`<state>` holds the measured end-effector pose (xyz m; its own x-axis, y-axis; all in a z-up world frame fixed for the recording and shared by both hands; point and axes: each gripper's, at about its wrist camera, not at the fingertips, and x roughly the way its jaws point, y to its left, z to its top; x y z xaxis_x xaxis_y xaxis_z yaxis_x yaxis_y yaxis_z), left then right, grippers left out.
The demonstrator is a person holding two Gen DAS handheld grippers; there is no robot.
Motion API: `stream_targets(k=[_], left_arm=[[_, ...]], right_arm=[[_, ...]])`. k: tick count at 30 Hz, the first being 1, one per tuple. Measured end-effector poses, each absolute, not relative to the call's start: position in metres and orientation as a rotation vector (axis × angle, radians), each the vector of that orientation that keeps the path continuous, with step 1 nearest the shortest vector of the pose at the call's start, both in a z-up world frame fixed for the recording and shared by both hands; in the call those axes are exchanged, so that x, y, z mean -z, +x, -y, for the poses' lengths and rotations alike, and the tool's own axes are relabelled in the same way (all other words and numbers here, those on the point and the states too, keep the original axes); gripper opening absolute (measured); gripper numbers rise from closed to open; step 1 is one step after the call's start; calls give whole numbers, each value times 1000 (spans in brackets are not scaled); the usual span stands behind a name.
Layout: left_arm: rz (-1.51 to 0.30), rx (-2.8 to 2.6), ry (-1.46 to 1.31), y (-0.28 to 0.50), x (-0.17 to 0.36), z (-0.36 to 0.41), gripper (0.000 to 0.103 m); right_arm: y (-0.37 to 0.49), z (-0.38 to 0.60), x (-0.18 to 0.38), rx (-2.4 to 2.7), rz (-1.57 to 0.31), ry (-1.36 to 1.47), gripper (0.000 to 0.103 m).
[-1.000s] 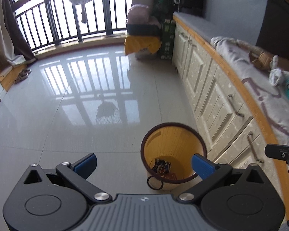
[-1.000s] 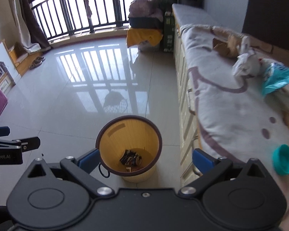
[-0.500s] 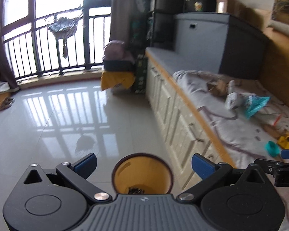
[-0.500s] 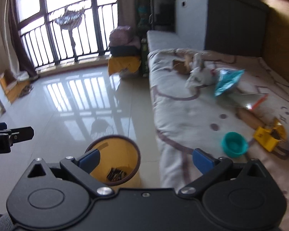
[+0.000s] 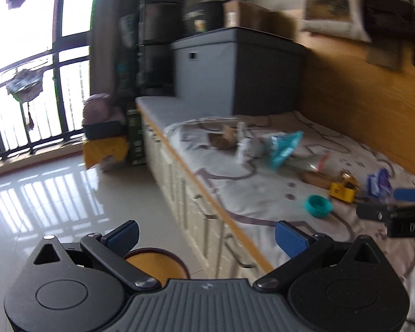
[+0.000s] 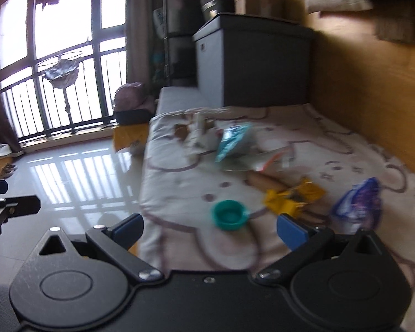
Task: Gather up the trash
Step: 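Grasp the blue floral bag with the right tool while the left tool grasps the teal cap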
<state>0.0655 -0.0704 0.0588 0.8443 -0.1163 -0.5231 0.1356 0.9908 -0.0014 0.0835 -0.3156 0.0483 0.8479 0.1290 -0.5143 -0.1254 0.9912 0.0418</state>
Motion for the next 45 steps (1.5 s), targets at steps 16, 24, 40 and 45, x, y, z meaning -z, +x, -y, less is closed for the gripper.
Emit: stream_targets(k=[16,24,40,45], left_arm=[[-573,401,181,104,-38,169,103],[-576,486,233,153,-19,211,103],[-638,570,240,220,48,251,103],[-624,573,236,220,50,250,103]], right_arm=[[82,454,-14,302,-535,94,103],[101,506,3,362,-540,315,103],[170,535,21,379,-580,656,103],[193,535,31,406,-610,712,102]])
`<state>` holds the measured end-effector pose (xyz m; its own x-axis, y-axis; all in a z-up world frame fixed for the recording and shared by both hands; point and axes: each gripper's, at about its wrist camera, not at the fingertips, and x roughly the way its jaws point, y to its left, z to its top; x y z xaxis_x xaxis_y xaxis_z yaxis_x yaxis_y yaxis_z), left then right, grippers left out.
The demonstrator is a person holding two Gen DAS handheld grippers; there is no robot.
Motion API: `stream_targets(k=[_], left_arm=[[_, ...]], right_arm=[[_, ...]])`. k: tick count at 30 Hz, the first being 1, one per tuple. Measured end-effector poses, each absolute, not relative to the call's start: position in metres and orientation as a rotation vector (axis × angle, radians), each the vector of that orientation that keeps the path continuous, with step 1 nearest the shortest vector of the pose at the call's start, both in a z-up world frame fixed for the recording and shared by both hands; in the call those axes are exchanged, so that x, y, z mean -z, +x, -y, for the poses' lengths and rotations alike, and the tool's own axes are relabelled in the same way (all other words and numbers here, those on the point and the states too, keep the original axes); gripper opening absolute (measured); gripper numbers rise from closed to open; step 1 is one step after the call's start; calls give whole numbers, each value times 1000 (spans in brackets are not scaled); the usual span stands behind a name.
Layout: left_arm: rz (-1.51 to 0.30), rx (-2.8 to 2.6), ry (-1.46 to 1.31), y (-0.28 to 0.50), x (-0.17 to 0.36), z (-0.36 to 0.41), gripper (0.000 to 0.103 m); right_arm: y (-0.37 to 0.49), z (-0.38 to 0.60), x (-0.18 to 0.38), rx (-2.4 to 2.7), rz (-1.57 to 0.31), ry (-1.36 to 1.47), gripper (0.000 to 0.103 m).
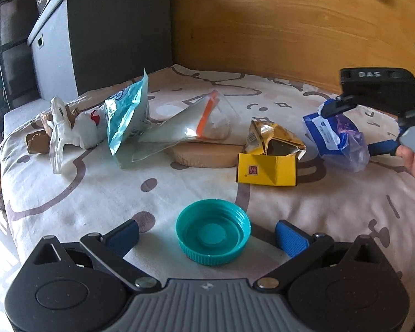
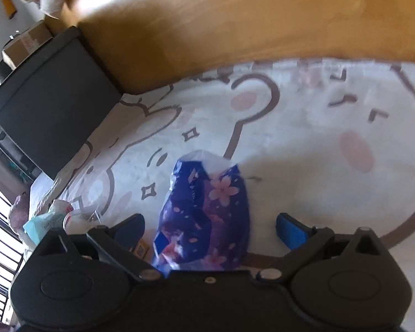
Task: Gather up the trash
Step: 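Grasp the blue floral bag with the right tool while the left tool grasps the teal cap, then carry the floral bag and teal cap toward the wastebasket with both tools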
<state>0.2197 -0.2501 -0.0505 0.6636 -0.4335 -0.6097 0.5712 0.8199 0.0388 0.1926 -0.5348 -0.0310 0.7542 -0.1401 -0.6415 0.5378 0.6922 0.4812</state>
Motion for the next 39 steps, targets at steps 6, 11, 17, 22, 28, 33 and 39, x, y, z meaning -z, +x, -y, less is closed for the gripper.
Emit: stream_targets(k=[6,11,17,22,28,33,39], left_arm=[[-591,603,225,216,52,243,101],[-576,593,209,214,47,242,75],[-585,597,219,211,42,243,50],[-605,588,216,204,39,241,50],[-636,558,141,197,26,227,50],[-638,526,69,190,3,212,50],[-633,492,17,177,-29,195,50]], right_arm=[[199,522,31,419,-632,633,67],[190,512,33,346,-648,581,49],[177,498,33,295,-680,522,30],[169,489,30,264,-713,481,22],[156,472,21,240,-731,404,17],[143,454,-2,212,-694,334,17],[126,425,-32,167,-645,244,17]])
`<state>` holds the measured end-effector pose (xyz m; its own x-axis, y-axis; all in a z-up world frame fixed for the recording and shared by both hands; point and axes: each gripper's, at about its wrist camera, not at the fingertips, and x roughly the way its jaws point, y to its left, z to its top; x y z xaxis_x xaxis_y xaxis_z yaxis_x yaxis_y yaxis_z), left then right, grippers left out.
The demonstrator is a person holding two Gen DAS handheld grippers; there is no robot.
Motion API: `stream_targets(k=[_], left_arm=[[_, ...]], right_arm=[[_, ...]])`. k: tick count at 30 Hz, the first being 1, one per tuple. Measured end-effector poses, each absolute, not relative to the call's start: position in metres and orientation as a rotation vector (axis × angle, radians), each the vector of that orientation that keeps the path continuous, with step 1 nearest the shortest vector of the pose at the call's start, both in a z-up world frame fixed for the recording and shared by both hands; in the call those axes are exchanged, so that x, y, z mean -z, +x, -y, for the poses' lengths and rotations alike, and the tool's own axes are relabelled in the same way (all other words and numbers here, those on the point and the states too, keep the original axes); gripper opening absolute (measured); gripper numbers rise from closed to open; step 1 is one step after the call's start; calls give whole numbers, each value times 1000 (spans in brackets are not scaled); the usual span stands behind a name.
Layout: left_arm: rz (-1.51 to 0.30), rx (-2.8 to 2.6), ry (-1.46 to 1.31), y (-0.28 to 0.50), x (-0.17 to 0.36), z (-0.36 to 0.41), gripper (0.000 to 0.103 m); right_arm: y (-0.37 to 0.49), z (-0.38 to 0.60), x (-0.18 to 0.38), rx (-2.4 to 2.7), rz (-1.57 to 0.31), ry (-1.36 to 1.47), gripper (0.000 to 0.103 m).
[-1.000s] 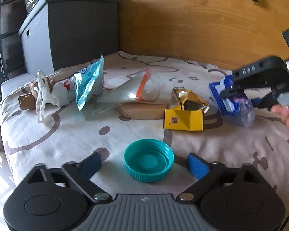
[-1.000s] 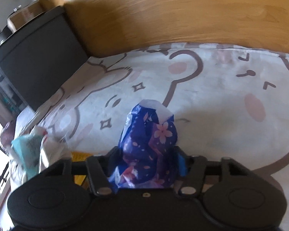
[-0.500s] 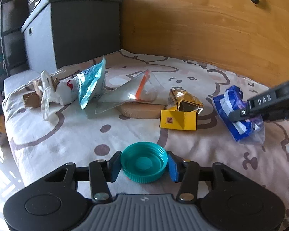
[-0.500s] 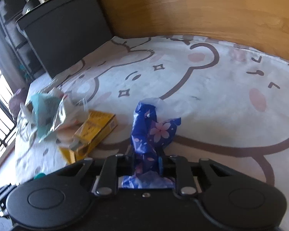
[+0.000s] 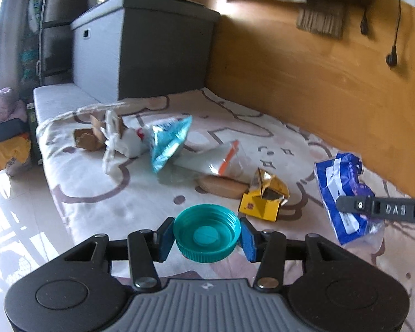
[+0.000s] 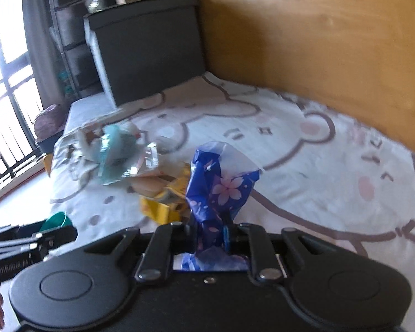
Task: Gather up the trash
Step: 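Carry the floral bag and teal cap toward the wastebasket with both tools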
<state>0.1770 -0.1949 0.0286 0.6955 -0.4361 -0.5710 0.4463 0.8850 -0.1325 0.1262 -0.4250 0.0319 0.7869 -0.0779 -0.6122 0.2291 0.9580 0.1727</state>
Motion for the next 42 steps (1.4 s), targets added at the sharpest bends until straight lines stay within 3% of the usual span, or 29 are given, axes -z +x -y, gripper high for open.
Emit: stream_targets(k=[10,22,42], left_arm=[[-601,420,11,154,-69,159,50],[-590,325,1,131,-82,106,50],[-640,118,-80,128,-53,-12,50]], right_arm=[[108,383,-68,111,-596,187,17],[103,332,-78,12,-597,177,16],[131,223,-54,-142,-660,130,16]])
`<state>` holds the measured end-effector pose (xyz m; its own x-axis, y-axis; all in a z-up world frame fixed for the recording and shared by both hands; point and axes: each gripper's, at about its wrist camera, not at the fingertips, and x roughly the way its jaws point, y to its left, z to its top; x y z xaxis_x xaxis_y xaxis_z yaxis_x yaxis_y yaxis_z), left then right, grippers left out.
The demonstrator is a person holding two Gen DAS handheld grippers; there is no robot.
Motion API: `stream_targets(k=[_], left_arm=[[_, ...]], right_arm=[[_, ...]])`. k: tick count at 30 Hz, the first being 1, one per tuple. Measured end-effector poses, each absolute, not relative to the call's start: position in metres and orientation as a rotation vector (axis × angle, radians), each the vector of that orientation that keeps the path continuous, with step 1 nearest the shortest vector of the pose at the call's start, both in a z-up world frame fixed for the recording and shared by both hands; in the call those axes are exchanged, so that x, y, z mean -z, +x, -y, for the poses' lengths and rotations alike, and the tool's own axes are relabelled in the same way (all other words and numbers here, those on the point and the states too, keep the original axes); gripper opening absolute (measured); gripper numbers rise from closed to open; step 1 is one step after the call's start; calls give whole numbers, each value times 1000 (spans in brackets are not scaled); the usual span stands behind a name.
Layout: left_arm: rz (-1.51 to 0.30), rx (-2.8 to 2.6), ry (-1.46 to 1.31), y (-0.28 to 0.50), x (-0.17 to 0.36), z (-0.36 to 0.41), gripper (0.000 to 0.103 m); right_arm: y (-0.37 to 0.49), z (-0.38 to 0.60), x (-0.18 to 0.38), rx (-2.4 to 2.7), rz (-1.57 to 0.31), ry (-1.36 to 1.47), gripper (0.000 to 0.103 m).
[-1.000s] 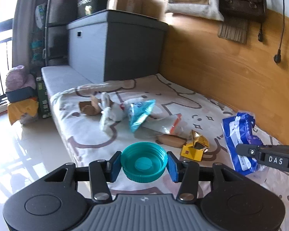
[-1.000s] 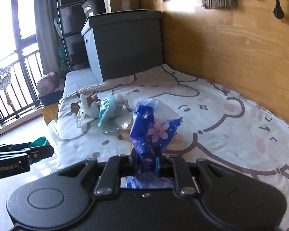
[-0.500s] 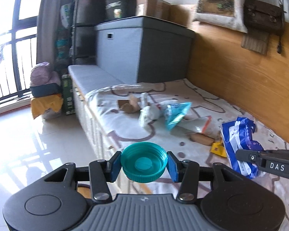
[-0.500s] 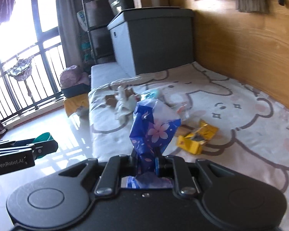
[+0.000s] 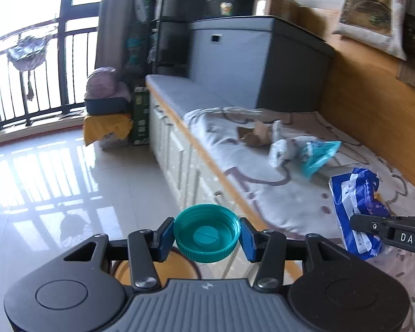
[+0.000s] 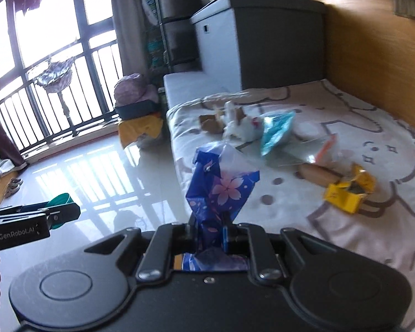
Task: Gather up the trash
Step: 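Carry the floral bag and teal cap toward the wastebasket with both tools, then open the right tool and left tool to drop bag and cap into wastebasket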
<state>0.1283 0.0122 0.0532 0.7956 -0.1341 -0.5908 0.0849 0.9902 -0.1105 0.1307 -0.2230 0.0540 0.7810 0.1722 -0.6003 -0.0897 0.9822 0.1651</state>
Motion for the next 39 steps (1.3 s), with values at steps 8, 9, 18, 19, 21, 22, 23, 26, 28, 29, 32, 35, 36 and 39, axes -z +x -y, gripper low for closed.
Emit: stream_targets(k=[8,9,18,19,21,22,23,26,28,29,32,35,36,39], left_arm=[[-693,61,-117,131,-25,-53,50],[-702,54,-117,132,-22,-57,50],[-791,3,-149,144,25,-88,50],[-800,-3,-155,145,31,-92,50],[-825,-18,-174,148,43,-100,50],[-837,-24,-183,150,49,-105,50],[-850,-30,-194,151,57,-109,50],[-886,-43,-223,155,75,-121,50],[-912,-53,-237,159,88,-128,50],[-924,-58,-244,161,94,-131,50],[-961,-66,-259,169,111,-137,50],[-994,-71,-276,178,129,-140,50],[-1003,-69,-284,181,134,-140,50],[-1033,-61,-294,191,149,-139,50]], right_arm=[[150,170,-29,-217,-700,93,15],[152,163,-25,-231,-703,89,15],[179,112,20,-275,-804,24,15],[183,110,26,-284,-821,32,15],[189,105,38,-284,-853,31,15],[192,102,44,-285,-865,27,15],[196,98,51,-287,-881,21,15],[207,90,71,-290,-927,14,15],[215,84,85,-289,-966,9,15],[219,81,93,-291,-988,7,15],[232,76,112,-304,-1036,7,15],[242,72,128,-321,-1071,9,15],[245,70,134,-327,-1081,4,15],[255,62,148,-348,-1102,-18,15]])
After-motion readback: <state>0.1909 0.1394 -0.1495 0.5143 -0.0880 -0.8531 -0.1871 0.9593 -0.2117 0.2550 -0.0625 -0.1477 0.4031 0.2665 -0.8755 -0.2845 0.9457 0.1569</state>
